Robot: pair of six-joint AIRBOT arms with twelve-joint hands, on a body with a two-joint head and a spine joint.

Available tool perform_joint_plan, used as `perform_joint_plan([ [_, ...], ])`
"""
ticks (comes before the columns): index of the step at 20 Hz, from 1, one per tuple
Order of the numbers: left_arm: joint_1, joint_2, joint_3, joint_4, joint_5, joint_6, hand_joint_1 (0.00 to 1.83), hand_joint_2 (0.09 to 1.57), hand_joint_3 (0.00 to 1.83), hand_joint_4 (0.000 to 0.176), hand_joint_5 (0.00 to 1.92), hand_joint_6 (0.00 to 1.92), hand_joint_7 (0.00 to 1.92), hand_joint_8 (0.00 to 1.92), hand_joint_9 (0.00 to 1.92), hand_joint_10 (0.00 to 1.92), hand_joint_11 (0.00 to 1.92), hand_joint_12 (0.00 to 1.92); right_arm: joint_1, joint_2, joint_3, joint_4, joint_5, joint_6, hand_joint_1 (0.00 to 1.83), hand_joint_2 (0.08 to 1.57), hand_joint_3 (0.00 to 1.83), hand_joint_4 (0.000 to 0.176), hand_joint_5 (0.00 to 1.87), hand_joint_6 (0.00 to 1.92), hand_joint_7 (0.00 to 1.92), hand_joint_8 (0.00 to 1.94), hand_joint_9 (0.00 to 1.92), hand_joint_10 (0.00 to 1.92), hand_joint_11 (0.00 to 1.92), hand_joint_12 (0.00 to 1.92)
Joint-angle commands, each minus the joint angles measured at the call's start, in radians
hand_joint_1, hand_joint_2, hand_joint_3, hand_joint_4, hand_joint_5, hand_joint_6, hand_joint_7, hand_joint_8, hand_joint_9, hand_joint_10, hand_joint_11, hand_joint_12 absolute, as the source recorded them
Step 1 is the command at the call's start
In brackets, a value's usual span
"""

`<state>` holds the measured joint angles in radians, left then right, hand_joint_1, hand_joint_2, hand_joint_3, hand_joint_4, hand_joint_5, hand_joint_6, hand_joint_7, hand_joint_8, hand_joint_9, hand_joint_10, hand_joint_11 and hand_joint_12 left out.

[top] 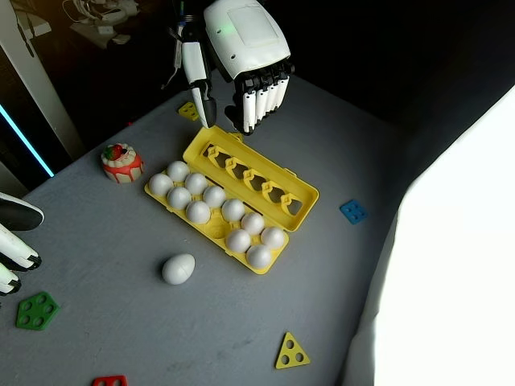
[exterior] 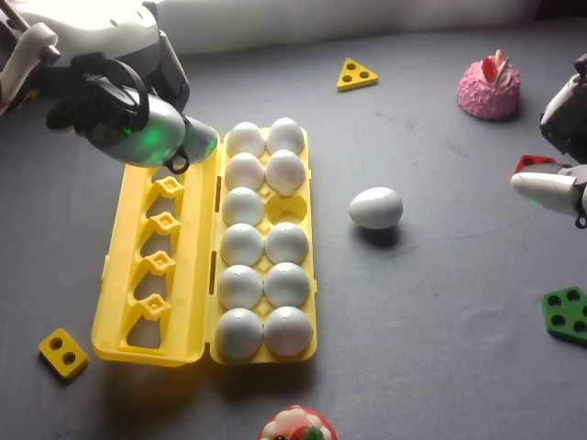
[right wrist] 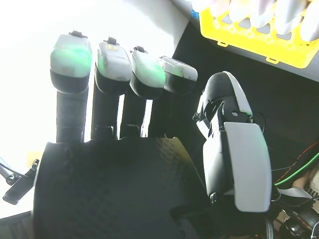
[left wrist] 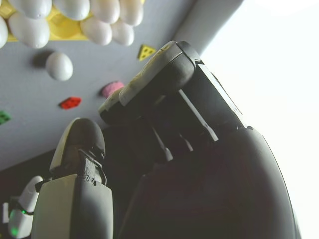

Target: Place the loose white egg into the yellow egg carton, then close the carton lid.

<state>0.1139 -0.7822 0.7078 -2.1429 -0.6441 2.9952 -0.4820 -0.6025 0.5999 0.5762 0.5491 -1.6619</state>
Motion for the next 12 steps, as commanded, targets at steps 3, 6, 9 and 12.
perform_joint_plan([
  [3,-0.018,0.005,-0.002,0.047,0.029,0.002,0.64,1.47,0.00,0.000,0.17,0.86,0.45,1.46,0.58,1.67,0.49,1.92,0.013,0.005,-0.002,-0.025,0.109,-0.007,0.86,1.47,0.02,0.000,0.42,1.84,0.79,1.57,0.72,1.79,0.70,1.92],
  [6,-0.019,0.005,-0.001,0.047,0.027,0.002,0.71,1.45,0.00,0.000,0.21,0.24,0.60,1.51,0.78,1.75,0.81,1.92,0.013,0.004,-0.002,-0.025,0.109,-0.007,0.58,1.54,0.02,0.000,0.60,1.89,0.91,1.84,1.03,1.92,1.11,1.92],
  [9,-0.019,0.005,-0.003,0.047,0.022,0.002,0.62,1.34,0.00,0.000,0.20,0.62,0.37,0.56,0.45,0.92,0.32,1.45,0.012,0.003,-0.002,-0.024,0.109,-0.007,0.47,1.28,0.00,0.000,0.14,1.03,0.25,0.85,0.21,1.10,0.21,1.51],
  [12,-0.011,0.005,-0.003,0.047,0.019,0.002,0.42,1.29,0.00,0.018,0.28,0.03,0.38,0.02,0.41,0.30,0.10,1.25,0.013,0.003,-0.002,0.019,0.108,-0.010,0.41,1.20,0.00,0.000,0.17,0.32,0.31,0.08,0.14,0.53,0.00,1.19],
])
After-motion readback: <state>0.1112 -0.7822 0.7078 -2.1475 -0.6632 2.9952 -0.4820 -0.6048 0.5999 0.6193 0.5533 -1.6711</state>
